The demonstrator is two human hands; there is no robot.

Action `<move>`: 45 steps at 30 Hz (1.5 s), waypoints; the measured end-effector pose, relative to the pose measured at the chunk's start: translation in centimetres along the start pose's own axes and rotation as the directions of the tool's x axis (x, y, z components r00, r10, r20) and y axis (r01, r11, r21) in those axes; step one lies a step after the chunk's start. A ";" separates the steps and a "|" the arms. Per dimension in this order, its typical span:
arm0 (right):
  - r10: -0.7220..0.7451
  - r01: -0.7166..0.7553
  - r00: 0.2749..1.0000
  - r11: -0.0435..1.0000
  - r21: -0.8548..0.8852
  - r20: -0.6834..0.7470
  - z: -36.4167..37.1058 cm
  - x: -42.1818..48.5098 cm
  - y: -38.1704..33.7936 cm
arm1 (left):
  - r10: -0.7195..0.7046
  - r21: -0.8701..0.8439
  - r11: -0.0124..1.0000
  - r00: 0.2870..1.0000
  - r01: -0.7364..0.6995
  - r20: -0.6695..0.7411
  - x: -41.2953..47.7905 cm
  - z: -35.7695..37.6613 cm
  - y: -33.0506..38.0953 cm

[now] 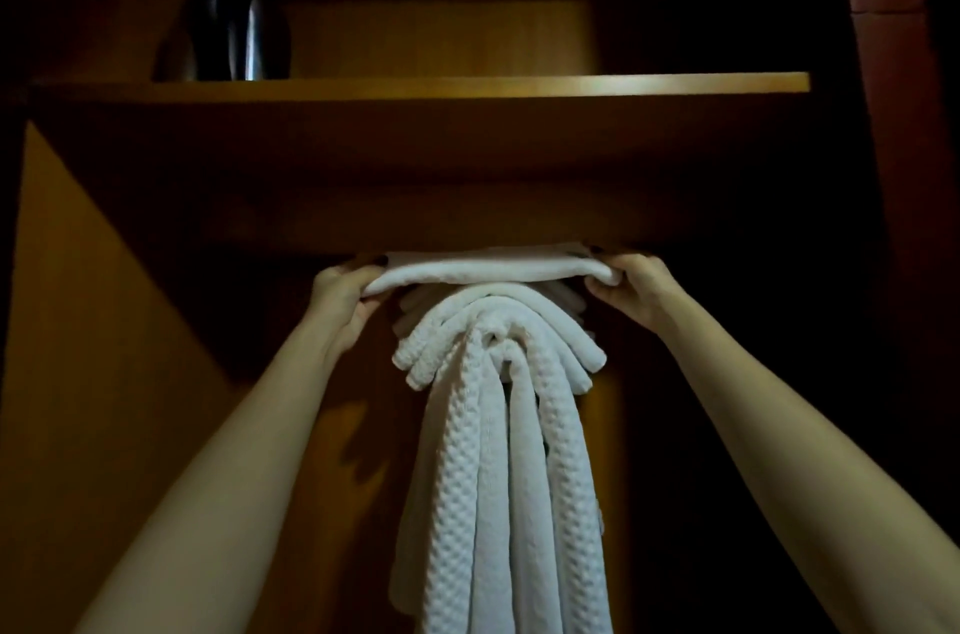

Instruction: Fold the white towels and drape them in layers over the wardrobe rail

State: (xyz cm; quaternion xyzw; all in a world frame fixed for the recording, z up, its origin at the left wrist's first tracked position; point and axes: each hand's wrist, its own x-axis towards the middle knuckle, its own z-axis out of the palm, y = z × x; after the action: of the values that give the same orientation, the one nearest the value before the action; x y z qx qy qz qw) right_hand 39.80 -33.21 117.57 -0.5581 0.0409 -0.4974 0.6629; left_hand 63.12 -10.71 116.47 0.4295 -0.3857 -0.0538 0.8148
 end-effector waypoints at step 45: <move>0.011 0.250 0.963 0.330 -0.910 0.269 3.3 -9.8 -1.0 | 0.092 0.587 0.698 0.864 -0.411 0.495 -5.9 5.4 1.0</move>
State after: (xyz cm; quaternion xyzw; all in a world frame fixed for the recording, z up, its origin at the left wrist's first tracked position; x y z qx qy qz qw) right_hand 36.24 -23.87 114.65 -0.8908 0.2018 -0.3640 0.1826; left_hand 55.16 -11.15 115.57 0.6136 -0.6039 0.1119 0.4962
